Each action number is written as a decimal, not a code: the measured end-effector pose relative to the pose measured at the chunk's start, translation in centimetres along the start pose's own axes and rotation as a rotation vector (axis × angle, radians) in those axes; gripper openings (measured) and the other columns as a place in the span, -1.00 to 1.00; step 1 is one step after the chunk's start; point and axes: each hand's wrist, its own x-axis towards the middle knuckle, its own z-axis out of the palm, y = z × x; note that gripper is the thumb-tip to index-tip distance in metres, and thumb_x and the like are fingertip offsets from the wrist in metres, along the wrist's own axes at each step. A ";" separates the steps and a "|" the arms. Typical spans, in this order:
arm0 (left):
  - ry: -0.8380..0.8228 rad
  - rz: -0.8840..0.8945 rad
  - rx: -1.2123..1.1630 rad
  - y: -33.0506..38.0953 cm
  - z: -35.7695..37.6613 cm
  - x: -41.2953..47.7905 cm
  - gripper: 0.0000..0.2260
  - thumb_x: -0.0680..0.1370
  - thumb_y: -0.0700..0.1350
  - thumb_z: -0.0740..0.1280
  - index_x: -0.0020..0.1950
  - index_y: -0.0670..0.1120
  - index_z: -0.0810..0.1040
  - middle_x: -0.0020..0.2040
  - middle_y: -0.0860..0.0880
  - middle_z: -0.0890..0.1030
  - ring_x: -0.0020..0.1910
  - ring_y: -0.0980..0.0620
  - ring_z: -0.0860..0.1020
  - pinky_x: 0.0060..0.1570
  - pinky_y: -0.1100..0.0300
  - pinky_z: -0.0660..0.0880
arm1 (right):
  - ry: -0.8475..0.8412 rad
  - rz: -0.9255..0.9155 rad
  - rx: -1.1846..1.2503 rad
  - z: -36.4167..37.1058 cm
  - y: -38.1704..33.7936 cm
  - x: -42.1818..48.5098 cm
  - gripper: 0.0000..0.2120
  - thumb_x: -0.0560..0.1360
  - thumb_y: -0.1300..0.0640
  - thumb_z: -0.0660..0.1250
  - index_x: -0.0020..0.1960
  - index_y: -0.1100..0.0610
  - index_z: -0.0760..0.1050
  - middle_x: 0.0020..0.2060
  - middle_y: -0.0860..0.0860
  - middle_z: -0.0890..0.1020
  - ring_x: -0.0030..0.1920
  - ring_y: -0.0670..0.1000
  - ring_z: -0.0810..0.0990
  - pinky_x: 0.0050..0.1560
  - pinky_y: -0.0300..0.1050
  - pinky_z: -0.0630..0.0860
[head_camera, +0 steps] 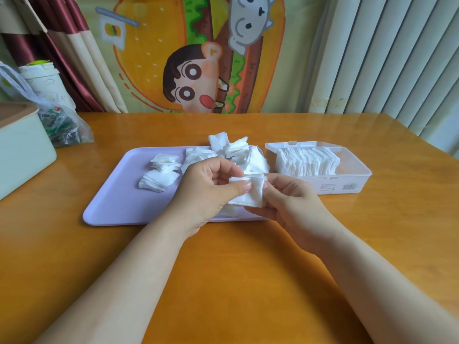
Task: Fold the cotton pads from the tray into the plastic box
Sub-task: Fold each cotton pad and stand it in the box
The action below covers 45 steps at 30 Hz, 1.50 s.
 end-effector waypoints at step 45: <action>-0.043 0.121 0.807 -2.2 -1.7 0.8 -0.66 0.38 0.17 0.60 0.11 0.20 0.65 0.03 0.22 0.52 -0.12 0.18 0.53 -0.01 0.10 0.56 | 0.399 -0.079 -0.282 0.7 0.5 0.0 -0.93 0.68 0.19 0.32 0.16 0.09 0.51 -0.13 0.04 0.79 -0.14 0.02 0.79 -0.13 -0.22 0.64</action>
